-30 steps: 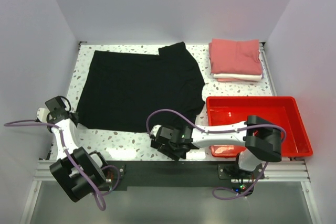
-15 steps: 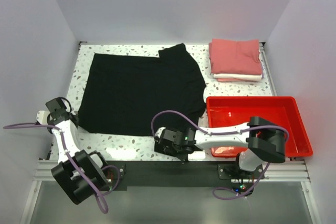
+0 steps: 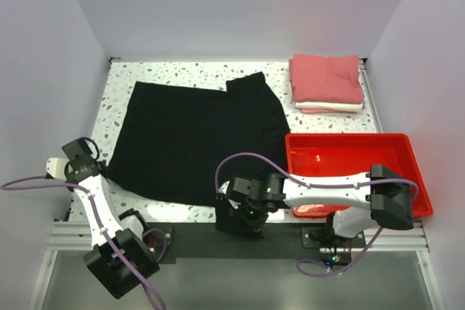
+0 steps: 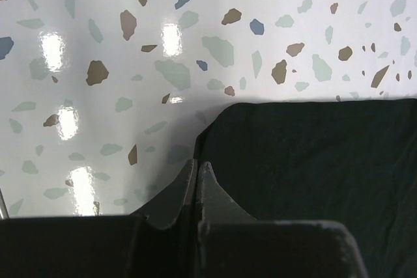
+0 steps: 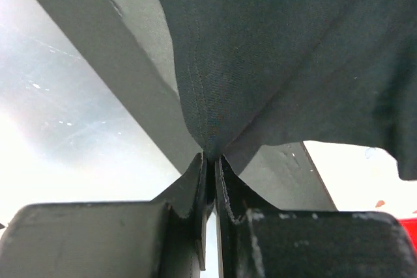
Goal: Fold and stack the t-shirts
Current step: Fold the tshirt
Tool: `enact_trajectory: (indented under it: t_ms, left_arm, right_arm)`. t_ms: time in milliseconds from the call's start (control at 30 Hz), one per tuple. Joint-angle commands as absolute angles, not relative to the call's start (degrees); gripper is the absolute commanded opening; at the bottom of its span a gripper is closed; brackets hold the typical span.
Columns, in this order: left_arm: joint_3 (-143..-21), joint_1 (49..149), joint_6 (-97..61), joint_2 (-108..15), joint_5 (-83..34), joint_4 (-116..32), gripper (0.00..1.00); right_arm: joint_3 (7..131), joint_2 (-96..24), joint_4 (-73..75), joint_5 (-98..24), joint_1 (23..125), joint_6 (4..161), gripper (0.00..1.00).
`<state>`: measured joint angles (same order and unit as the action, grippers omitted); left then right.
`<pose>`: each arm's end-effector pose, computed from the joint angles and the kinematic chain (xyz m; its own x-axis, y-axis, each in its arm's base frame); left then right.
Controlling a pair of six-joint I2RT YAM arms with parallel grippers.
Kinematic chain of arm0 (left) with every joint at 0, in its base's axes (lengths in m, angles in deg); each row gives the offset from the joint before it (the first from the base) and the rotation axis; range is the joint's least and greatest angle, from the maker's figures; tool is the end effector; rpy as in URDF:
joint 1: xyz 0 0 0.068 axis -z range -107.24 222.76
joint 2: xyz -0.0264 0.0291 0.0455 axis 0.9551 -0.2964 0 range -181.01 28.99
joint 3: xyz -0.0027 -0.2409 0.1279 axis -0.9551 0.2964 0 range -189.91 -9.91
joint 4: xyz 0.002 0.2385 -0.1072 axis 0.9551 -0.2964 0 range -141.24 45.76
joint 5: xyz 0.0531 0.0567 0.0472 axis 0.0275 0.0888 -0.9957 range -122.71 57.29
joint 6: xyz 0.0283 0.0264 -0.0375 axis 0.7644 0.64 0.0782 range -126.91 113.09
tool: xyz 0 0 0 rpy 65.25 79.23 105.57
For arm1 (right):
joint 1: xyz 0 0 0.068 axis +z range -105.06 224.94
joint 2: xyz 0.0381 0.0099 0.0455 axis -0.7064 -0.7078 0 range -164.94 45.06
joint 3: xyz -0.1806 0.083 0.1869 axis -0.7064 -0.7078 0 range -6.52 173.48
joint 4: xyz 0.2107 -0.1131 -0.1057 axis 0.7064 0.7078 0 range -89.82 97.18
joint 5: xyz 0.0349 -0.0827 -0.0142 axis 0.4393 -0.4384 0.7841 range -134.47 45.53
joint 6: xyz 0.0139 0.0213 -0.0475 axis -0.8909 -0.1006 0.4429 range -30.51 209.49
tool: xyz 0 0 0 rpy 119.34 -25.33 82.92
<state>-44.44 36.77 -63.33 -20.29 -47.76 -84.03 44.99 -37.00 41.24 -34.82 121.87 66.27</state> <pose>0.1264 0.1031 0.2209 0.2097 -0.8419 -0.4971 -0.9304 -0.0155 -0.3663 0.0529 0.2540 0.1986 -0.5806 -0.7818 -0.2271 -0.8088 0.5221 0.2706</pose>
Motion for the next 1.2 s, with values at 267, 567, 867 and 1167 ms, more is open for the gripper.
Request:
enact_trajectory:
  t_ms: [267, 567, 867, 1167]
  left_arm:
    - [-49.29, 36.46, -59.38, -22.08, -43.61, -80.89, 0.0]
    - [-50.96, 37.16, -58.85, -26.03, -40.09, -76.06, 0.0]
    - [-55.7, 45.33, -62.01, -33.41, -45.27, -74.73, 0.0]
    - [-58.69, 45.43, -63.16, -38.59, -48.18, -73.86, 0.0]
  right_arm:
    - [55.52, -34.22, 51.15, -39.9, 112.2, 68.74, 0.01]
    - [63.87, -36.15, 56.69, -42.8, 99.72, 74.9, 0.0]
    - [69.94, -40.18, 56.25, -45.53, 91.54, 78.24, 0.0]
    - [76.97, -46.08, 56.95, -45.79, 85.11, 80.52, 0.0]
